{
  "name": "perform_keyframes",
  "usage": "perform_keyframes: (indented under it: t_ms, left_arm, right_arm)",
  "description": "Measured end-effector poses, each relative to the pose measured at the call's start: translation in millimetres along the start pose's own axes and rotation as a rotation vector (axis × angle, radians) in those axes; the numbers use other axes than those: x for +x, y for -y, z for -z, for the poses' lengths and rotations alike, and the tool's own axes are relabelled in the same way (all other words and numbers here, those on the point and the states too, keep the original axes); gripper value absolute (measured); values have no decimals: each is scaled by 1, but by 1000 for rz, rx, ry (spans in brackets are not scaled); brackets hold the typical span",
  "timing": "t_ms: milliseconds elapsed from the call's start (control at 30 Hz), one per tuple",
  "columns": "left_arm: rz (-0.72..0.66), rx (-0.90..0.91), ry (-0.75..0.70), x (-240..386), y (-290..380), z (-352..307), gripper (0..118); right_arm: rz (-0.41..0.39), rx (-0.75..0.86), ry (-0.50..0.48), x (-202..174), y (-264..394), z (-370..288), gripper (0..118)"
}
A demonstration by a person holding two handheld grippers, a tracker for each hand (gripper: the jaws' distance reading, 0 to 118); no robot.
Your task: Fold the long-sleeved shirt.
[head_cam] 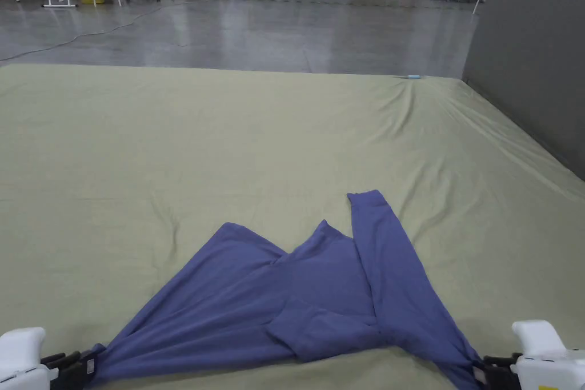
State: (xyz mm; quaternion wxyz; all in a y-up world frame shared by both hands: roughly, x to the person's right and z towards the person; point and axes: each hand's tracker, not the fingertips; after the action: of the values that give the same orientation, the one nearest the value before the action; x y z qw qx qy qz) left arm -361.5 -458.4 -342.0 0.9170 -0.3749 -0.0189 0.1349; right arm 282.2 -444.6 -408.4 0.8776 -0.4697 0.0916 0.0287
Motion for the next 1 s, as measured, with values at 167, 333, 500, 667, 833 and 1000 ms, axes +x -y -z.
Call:
perform_keyframes:
  t_ms: [167, 333, 500, 667, 833, 1000]
  left_arm:
    - [61, 60, -13, 3, -29, -38, 114]
    - [65, 76, -19, 7, -26, -59, 0]
    - [85, 92, -8, 17, -32, -63, 0]
    - [93, -28, -64, 22, -20, -33, 114]
    - [98, -78, -138, -4, -9, 12, 111]
    - [56, -115, -190, -4, -2, 35, 57]
  right_arm:
    - [-40, 109, 119, 8, -10, -55, 109]
    - [65, 196, 91, 10, -16, -93, 0]
    - [22, 170, 51, -10, -16, -93, 0]
    - [4, 157, 32, -23, -18, -91, 0]
    - [-35, 135, 18, -35, -24, -87, 0]
    - [-94, 101, -2, -53, -49, -73, 0]
